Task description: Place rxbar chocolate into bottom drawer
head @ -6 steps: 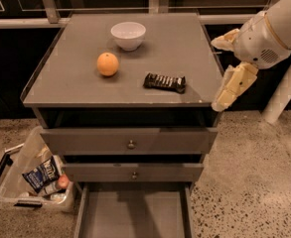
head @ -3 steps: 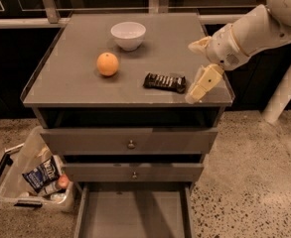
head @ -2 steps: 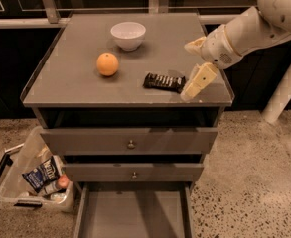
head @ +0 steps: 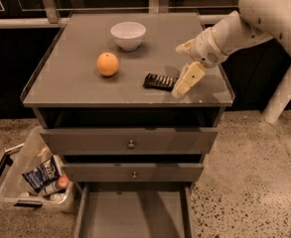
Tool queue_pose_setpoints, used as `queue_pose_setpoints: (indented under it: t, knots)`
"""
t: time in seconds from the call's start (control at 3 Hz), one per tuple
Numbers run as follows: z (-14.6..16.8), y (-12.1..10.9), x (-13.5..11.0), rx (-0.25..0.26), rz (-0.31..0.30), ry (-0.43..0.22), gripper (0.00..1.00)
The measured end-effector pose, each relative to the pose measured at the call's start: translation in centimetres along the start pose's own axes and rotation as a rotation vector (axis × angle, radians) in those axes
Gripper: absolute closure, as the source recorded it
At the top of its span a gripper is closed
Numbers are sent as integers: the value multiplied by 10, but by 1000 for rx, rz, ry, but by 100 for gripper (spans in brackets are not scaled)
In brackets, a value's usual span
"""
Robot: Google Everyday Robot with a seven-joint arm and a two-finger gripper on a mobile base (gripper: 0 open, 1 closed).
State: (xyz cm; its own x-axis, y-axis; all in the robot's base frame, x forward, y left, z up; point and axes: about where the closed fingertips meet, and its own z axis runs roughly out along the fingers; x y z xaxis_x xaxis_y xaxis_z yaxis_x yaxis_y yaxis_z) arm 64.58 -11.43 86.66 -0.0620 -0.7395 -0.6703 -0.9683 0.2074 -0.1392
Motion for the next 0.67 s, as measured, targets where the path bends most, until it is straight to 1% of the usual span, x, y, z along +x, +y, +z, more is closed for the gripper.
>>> queue_pose_setpoints:
  t: [0.67]
  knots:
    - [25, -14, 15, -29, 52, 16, 0]
